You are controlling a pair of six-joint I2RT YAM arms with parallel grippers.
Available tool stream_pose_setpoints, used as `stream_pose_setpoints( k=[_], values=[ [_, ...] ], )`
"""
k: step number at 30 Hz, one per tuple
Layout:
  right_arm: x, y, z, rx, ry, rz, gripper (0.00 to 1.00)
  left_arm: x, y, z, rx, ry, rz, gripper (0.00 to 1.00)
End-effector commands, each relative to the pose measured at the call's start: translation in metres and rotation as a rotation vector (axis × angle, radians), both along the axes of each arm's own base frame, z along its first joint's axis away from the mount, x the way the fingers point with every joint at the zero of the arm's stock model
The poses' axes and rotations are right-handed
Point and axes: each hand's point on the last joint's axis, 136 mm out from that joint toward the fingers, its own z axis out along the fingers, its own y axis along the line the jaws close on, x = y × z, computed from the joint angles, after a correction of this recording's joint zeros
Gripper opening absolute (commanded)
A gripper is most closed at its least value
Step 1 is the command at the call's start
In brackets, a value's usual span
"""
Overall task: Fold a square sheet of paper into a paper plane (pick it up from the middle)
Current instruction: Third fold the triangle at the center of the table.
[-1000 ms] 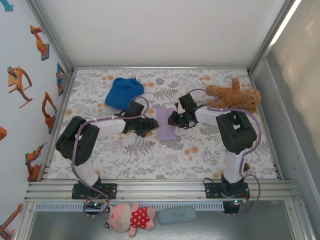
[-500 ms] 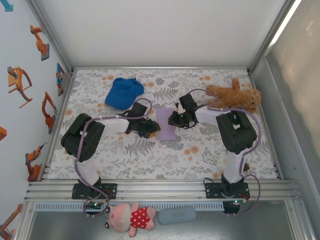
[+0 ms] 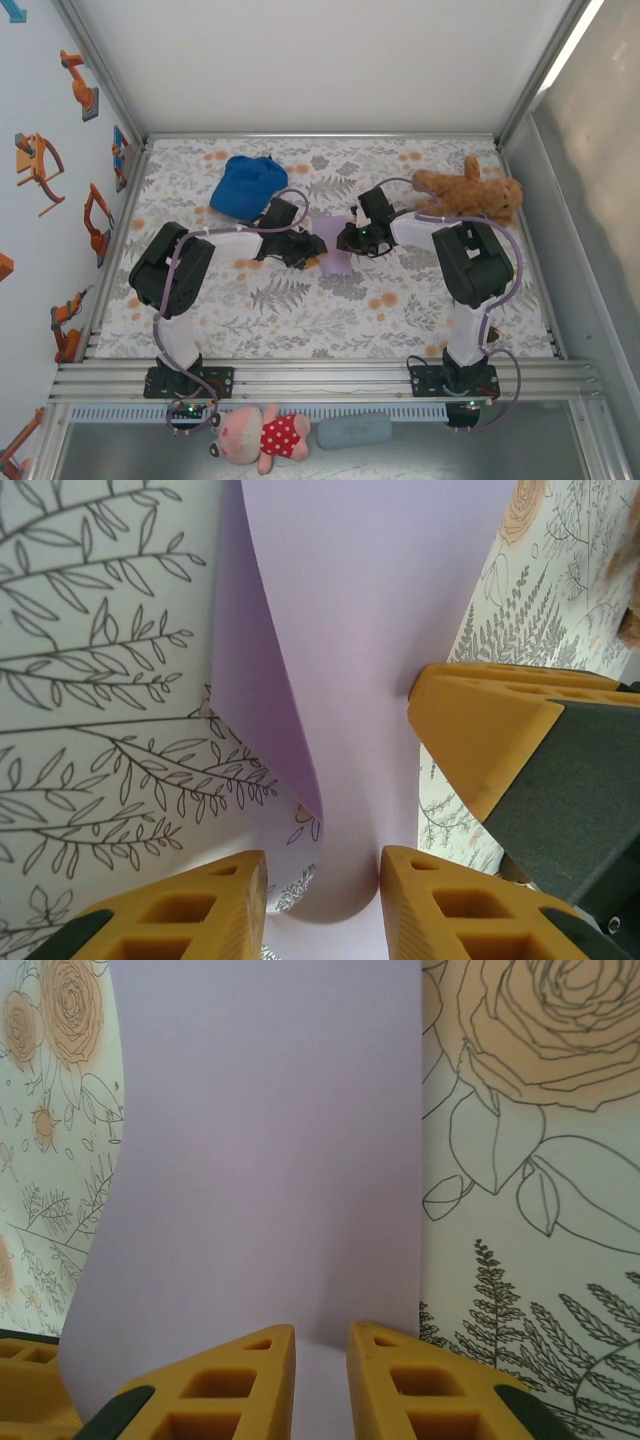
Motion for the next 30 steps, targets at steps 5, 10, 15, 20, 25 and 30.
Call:
stream_pose_setpoints(
  k=[5,10,15,20,25,30],
  values=[
    [-0.005,-0.011,-0.02,-0.054,0.049,-0.01,0.21,0.011,-0.002,0.0,-0.032,-0.021,-0.013,0.4],
    [-0.005,-0.01,-0.017,-0.049,0.038,-0.005,0.21,0.013,-0.001,-0.005,-0.028,-0.006,-0.006,0.34],
    [-0.001,-0.006,-0.003,-0.019,-0.01,0.014,0.24,0.012,0.001,-0.008,-0.025,0.009,-0.002,0.21],
    [0.009,-0.004,0.032,0.004,-0.141,0.054,0.35,0.012,0.001,-0.005,-0.03,0.014,0.01,0.1],
    [0.005,-0.01,0.062,-0.016,-0.295,0.12,0.46,0.011,0.001,0.0,-0.031,0.027,0.02,0.04],
    [-0.012,-0.015,0.075,-0.066,-0.431,0.214,0.51,0.012,0.002,0.004,-0.029,0.047,0.038,0.03]
  ],
)
